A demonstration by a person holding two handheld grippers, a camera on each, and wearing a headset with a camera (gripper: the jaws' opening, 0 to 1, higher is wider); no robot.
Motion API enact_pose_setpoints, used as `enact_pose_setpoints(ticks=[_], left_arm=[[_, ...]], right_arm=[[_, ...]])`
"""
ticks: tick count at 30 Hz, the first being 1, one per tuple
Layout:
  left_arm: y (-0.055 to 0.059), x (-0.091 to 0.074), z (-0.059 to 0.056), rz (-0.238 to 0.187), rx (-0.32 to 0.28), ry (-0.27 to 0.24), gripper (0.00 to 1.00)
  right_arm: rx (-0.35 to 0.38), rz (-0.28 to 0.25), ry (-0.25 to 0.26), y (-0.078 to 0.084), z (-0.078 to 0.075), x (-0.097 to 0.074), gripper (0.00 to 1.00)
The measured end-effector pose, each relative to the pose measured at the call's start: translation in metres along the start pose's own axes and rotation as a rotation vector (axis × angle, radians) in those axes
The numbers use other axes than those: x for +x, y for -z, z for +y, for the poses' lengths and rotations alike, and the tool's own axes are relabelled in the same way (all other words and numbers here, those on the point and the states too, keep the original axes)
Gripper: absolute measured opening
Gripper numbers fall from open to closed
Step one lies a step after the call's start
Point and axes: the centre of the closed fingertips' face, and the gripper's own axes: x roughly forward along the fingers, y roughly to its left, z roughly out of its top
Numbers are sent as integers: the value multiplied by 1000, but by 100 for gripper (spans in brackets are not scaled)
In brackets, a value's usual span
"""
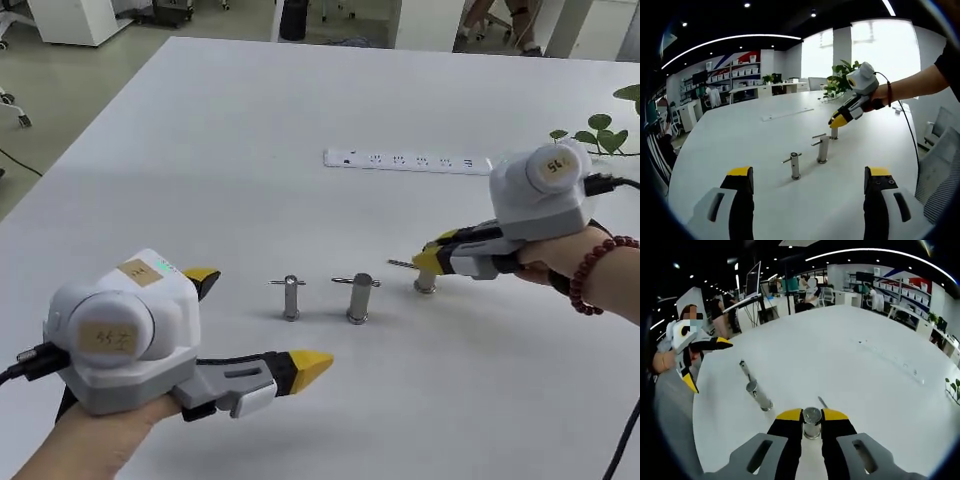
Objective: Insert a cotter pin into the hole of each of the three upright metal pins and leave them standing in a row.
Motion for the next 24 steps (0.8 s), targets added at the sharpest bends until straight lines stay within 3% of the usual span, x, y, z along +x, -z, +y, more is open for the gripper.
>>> enact_pose_setpoints(ticks=[10,24], left_arm=[[1,1,-3,6,9,7,90],[-3,-2,-4,-1,17,4,90]], right_arm=[[41,-22,29,9,1,-18,8],[45,-24,63,19,16,-30,8]])
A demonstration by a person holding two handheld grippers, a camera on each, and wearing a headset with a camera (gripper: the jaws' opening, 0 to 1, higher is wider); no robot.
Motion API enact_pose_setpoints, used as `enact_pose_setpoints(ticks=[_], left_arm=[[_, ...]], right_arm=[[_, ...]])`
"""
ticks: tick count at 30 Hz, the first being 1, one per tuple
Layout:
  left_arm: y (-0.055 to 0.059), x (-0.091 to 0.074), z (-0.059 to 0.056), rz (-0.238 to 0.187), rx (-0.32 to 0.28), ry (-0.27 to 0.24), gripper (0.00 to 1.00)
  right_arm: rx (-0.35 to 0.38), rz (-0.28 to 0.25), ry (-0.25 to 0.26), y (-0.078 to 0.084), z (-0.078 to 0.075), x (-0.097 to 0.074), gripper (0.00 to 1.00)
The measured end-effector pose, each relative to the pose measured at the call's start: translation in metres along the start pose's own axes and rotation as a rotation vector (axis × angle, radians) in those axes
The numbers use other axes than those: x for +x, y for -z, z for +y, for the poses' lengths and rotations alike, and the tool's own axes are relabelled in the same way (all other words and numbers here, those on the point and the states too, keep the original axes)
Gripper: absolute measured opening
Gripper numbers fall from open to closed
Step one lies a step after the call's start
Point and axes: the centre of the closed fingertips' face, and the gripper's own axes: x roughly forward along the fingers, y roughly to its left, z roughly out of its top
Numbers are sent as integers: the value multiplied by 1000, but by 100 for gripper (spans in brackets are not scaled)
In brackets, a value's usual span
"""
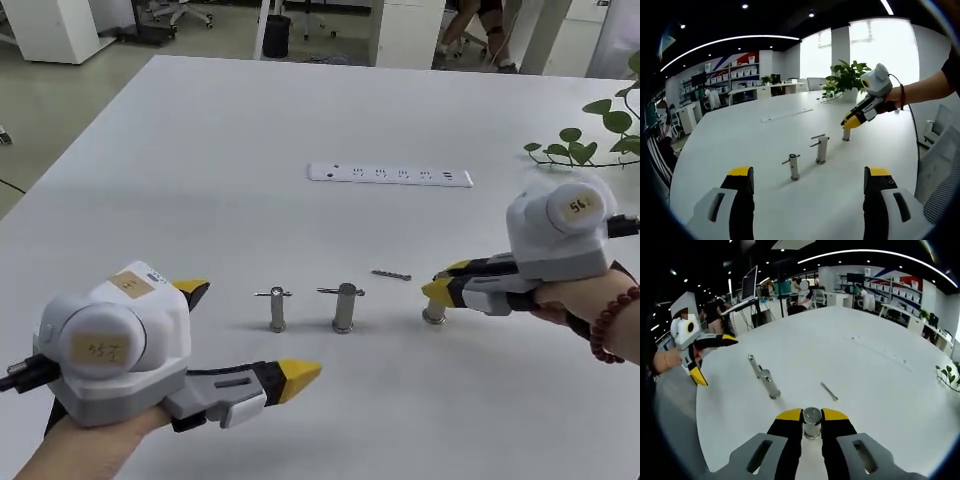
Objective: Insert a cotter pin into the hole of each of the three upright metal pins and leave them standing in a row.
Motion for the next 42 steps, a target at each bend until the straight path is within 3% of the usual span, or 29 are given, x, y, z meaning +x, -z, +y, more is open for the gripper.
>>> enact_pose_setpoints(ticks=[15,28,42], left_arm=[[-3,-3,3,-8,0,-8,89],[-1,-4,2,0,1,-4,88],[-2,-4,2,0,0,-5,88]], right_arm=[[-2,0,9,3,27,0,8],[46,-9,7,5,50,12,8],[35,-17,-16,5,65,27,8]])
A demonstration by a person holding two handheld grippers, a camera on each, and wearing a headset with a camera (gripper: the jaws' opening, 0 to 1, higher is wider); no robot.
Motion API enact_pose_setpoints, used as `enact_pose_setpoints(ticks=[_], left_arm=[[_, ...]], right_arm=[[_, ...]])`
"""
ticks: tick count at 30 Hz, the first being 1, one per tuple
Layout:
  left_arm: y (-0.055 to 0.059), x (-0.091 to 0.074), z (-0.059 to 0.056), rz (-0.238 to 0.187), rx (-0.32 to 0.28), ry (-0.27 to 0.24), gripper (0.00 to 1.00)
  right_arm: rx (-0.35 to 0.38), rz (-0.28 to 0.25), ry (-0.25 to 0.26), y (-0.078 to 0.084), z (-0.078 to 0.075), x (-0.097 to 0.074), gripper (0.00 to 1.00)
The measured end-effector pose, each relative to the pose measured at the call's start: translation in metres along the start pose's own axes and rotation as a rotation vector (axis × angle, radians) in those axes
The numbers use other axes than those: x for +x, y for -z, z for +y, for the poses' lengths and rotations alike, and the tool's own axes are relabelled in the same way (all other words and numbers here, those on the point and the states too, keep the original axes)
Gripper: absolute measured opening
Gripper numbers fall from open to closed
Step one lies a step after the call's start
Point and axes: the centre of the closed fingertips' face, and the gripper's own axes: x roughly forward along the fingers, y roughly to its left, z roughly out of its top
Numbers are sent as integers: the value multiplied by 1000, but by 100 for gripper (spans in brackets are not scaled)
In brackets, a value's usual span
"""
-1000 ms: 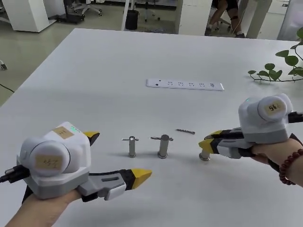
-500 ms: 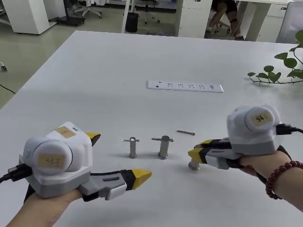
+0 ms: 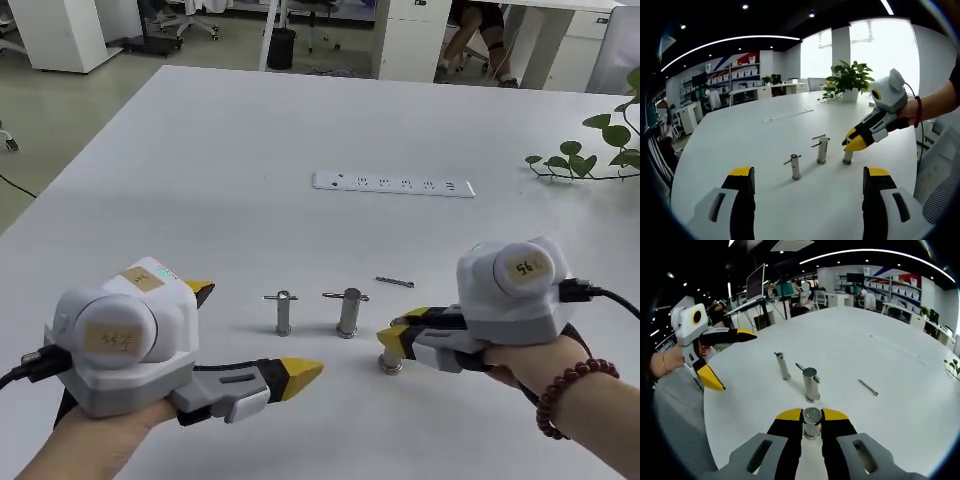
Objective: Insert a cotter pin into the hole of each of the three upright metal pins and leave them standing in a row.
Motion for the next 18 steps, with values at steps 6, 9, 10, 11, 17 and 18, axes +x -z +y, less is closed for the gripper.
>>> enact_pose_setpoints(ticks=[6,9,10,11,17,18], left_arm=[[1,0,-1,6,2,4,88],[1,1,-1,5,2,5,88],[1,1,-1,7,2,5,88],[1,1,-2,9,4,6,88],[3,2,-4,19,10,12,88],[3,2,-4,19,10,12,88]], right_arm=[[-2,-8,5,-2,1,1,8],[-22,-6,3,-1,3,0,9],[-27,-3,-2,-1,4,0,9],[-26,0,-7,0,5,0,9],[-25,3,-10,-1,7,1,10],[-18,0,-11,-1,7,1,10]])
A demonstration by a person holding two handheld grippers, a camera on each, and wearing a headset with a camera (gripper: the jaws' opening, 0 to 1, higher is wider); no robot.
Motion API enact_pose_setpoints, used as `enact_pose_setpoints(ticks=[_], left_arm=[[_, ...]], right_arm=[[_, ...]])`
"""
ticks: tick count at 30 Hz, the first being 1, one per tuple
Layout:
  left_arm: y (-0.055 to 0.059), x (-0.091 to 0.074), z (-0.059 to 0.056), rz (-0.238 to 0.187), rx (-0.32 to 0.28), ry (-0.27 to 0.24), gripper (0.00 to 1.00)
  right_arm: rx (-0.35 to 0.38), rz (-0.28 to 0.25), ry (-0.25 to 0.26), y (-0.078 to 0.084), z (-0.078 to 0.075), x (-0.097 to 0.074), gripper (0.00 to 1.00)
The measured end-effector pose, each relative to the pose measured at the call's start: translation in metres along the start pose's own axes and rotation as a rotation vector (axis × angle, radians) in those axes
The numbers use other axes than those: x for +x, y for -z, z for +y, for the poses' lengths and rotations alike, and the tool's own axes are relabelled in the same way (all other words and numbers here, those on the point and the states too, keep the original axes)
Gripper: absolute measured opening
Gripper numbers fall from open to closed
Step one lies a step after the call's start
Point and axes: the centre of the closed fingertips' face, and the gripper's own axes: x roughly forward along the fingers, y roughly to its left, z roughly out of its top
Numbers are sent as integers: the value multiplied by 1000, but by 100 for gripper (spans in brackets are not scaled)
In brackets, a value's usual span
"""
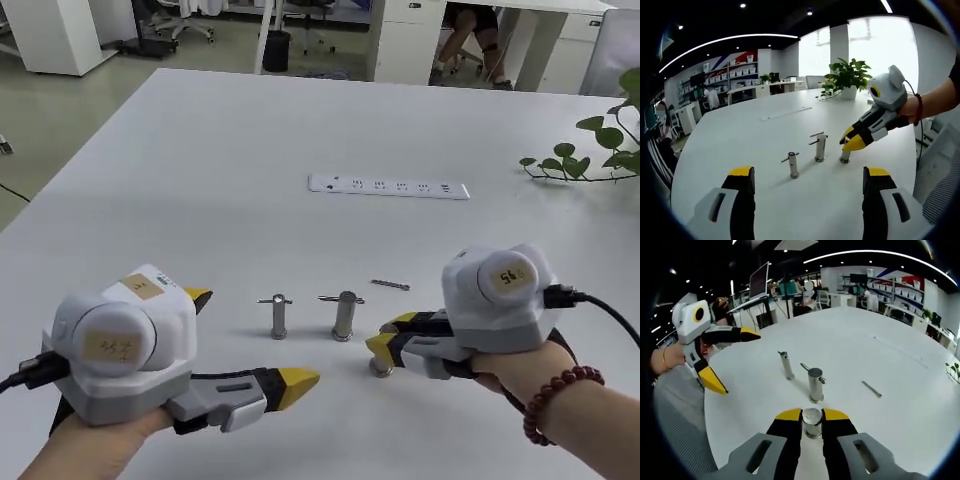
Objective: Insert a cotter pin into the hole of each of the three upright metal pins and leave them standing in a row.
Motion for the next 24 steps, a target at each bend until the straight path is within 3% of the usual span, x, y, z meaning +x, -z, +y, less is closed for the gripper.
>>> enact_pose_setpoints(ticks=[24], left_arm=[[-1,0,1,-2,-8,-1,89]], right_arm=[[2,-15,-100,-24,10,-19,29]])
